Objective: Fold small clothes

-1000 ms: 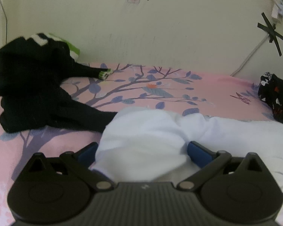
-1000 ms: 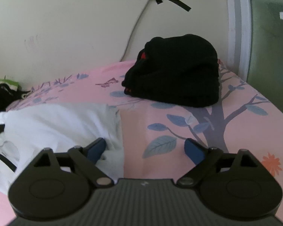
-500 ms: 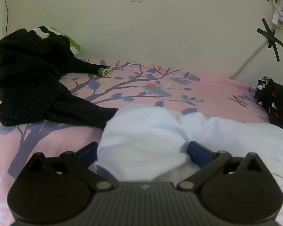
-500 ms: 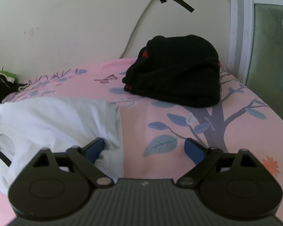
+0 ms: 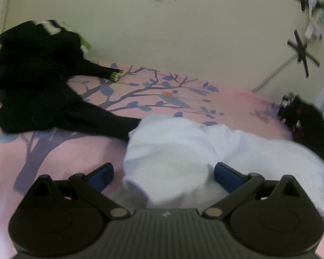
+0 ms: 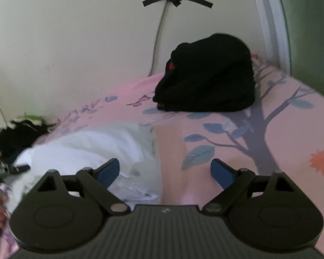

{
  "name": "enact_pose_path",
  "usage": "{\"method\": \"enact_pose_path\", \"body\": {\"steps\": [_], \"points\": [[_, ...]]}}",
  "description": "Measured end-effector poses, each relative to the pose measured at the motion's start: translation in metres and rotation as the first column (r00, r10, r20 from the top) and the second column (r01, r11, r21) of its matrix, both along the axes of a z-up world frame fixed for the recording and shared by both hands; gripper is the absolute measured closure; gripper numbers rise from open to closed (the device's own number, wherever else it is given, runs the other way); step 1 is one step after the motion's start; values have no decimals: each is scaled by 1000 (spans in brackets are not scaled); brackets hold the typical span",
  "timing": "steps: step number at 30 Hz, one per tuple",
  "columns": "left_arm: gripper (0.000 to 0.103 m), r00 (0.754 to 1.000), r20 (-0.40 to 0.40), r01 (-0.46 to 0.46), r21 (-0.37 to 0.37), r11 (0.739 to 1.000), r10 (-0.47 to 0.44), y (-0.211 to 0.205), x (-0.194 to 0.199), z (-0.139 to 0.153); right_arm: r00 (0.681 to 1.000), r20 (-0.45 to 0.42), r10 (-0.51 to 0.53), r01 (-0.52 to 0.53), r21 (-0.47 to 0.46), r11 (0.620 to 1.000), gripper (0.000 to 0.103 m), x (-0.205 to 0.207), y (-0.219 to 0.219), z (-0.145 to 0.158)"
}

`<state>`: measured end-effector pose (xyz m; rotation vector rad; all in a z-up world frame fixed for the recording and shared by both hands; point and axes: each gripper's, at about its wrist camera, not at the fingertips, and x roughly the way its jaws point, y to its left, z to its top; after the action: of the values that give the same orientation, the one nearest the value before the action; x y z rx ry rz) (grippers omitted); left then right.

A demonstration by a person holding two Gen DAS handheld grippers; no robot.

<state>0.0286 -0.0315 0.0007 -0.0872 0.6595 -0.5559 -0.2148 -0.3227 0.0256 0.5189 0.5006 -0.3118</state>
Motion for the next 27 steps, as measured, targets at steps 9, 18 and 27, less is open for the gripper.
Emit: {"method": "enact_pose_path", "body": {"steps": [9,18,27], "points": [[56,999,14,51,-190,980,-49,56,-19,31,980,95,172,-181,86,980,79,37,48,42],[48,991,110,-45,-308,950,82,138,-26,64,789,107,606,-600,-78,796,91,159,215,111],[11,998,28,-43,-287,957,53,133,-13,48,611,-54,790,-791,-90,605,67,221,299,35]]}}
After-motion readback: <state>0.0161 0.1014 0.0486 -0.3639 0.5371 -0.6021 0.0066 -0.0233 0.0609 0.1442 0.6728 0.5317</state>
